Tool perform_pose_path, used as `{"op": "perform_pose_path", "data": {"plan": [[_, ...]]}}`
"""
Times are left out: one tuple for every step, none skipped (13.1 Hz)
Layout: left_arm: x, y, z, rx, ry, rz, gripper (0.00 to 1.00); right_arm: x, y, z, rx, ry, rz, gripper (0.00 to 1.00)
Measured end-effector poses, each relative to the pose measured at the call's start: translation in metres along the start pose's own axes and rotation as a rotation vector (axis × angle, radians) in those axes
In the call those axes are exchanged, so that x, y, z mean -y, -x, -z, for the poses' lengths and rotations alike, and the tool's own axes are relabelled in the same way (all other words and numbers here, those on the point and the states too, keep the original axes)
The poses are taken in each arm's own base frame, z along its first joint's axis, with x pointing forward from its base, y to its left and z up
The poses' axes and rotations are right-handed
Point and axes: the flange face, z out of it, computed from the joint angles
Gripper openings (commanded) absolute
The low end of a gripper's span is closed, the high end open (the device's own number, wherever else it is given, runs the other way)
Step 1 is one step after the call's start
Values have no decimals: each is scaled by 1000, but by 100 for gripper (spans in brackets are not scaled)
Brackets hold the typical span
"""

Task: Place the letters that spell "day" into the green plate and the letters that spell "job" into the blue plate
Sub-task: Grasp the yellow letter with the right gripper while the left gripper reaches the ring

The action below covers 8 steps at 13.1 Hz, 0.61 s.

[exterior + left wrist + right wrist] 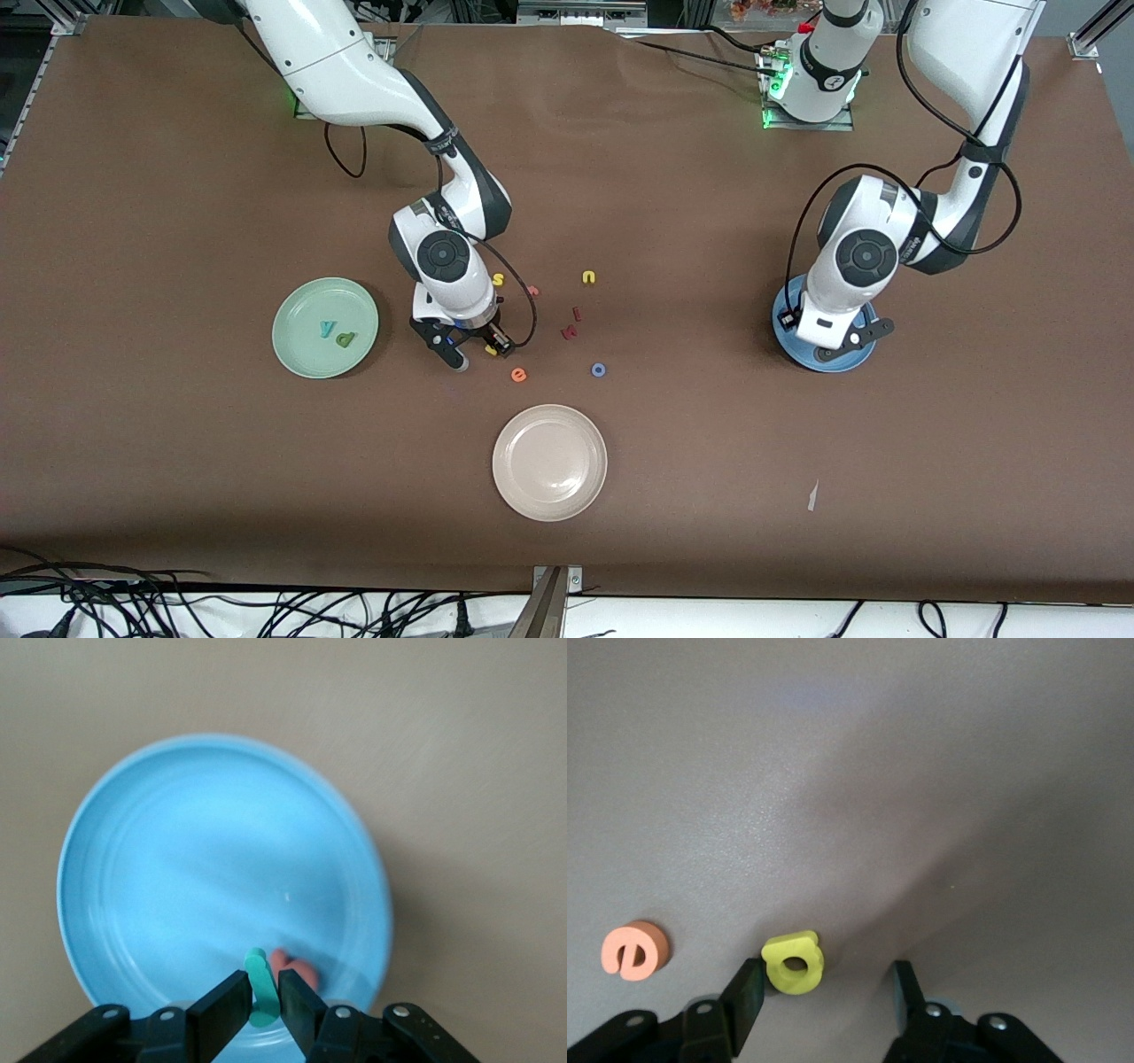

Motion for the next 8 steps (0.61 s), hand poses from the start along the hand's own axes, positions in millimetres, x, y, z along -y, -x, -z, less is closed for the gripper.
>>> {"op": "perform_pose_path", "data": {"plan": [[8,5,-10,3,-14,-9,100,0,-1,0,-2,0,1,64],[12,5,-15,7,-21,-9,100,0,-2,0,-7,-2,1,53],[13,4,-15,6,-20,-7,100,0,-4,0,-11,-3,0,42],[12,2,-11,0,-16,-6,100,0,-4,0,-13,-4,1,32],[9,-2,-2,-4,-19,-3,100,0,-4,1,-15,-4,4,23],[4,-9,14,-2,-32,10,100,1,-4,2,-17,-11,5,16],[-7,-16,37,-2,-39,39,100,3,-3,5,-19,-18,6,13],[-29,-20,64,0,-26,69,100,5,-3,6,-19,-22,7,12]]}}
